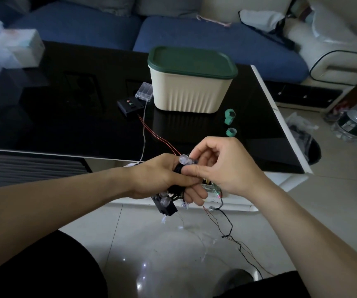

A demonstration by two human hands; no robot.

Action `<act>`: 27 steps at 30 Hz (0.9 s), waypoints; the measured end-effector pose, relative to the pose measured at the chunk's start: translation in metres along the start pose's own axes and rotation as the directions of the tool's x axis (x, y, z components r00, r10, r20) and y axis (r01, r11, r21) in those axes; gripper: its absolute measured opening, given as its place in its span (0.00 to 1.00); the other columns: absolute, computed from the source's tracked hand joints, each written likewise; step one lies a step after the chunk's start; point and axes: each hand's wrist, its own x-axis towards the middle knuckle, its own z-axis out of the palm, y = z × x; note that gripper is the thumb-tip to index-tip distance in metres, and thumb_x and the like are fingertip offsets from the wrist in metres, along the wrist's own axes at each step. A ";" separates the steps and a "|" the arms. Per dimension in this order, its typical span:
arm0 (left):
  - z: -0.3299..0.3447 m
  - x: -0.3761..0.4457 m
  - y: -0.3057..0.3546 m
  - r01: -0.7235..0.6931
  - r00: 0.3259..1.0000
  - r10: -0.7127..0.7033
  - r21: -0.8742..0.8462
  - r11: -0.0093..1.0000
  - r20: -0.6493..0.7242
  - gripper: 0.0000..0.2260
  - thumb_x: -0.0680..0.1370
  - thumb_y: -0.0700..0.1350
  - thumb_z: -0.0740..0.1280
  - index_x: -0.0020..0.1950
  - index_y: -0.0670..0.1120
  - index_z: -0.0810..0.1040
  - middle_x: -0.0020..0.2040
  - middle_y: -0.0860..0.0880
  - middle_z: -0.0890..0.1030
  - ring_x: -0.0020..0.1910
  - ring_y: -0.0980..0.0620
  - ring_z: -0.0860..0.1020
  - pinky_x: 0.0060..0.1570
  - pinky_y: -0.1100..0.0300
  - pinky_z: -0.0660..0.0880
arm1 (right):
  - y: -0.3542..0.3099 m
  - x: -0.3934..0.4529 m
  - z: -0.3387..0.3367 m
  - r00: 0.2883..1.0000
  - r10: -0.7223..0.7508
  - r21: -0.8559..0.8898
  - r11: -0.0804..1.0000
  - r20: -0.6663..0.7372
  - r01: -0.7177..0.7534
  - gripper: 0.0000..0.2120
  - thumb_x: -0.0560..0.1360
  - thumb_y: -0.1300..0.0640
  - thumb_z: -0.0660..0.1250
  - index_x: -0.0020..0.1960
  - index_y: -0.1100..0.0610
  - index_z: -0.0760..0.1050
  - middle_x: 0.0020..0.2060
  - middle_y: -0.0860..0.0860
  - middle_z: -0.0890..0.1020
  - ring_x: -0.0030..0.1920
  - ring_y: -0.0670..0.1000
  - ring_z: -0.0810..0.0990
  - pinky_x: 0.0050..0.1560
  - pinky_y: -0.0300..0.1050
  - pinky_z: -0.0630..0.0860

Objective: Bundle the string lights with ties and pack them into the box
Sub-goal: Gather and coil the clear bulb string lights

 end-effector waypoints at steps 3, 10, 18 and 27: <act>0.000 -0.001 0.004 0.008 0.999 -0.011 -0.092 0.996 -0.038 0.09 0.81 0.37 0.60 0.48 0.32 0.77 0.42 0.37 0.84 0.39 0.47 0.84 0.35 0.61 0.80 | 0.003 0.003 -0.010 0.997 -0.017 0.114 0.993 0.078 0.008 0.17 0.61 0.52 0.82 0.45 0.52 0.79 0.35 0.45 0.83 0.36 0.42 0.81 0.40 0.36 0.78; -0.008 0.005 0.002 -0.018 0.991 0.004 -0.097 0.995 -0.137 0.15 0.81 0.43 0.63 0.34 0.42 0.68 0.26 0.46 0.65 0.22 0.52 0.67 0.25 0.64 0.66 | 0.015 0.005 -0.021 0.991 0.000 0.193 0.981 0.132 -0.026 0.16 0.63 0.57 0.81 0.45 0.54 0.76 0.41 0.50 0.82 0.42 0.52 0.82 0.50 0.59 0.83; -0.018 0.004 0.010 -0.034 0.964 -0.030 -0.237 0.971 -0.265 0.08 0.81 0.41 0.63 0.47 0.37 0.77 0.27 0.42 0.69 0.36 0.45 0.85 0.39 0.57 0.81 | 0.019 0.004 -0.028 0.908 0.302 -0.015 0.950 0.289 -0.311 0.14 0.78 0.46 0.68 0.43 0.57 0.79 0.32 0.49 0.82 0.31 0.47 0.77 0.37 0.45 0.76; -0.014 0.000 0.009 -0.016 0.989 -0.016 -0.218 0.976 -0.145 0.13 0.79 0.44 0.63 0.36 0.44 0.79 0.22 0.48 0.65 0.18 0.54 0.64 0.22 0.63 0.63 | 0.025 0.012 -0.026 0.977 0.130 -0.148 0.977 -0.166 -0.155 0.20 0.76 0.41 0.69 0.35 0.56 0.78 0.25 0.49 0.72 0.25 0.42 0.68 0.29 0.31 0.65</act>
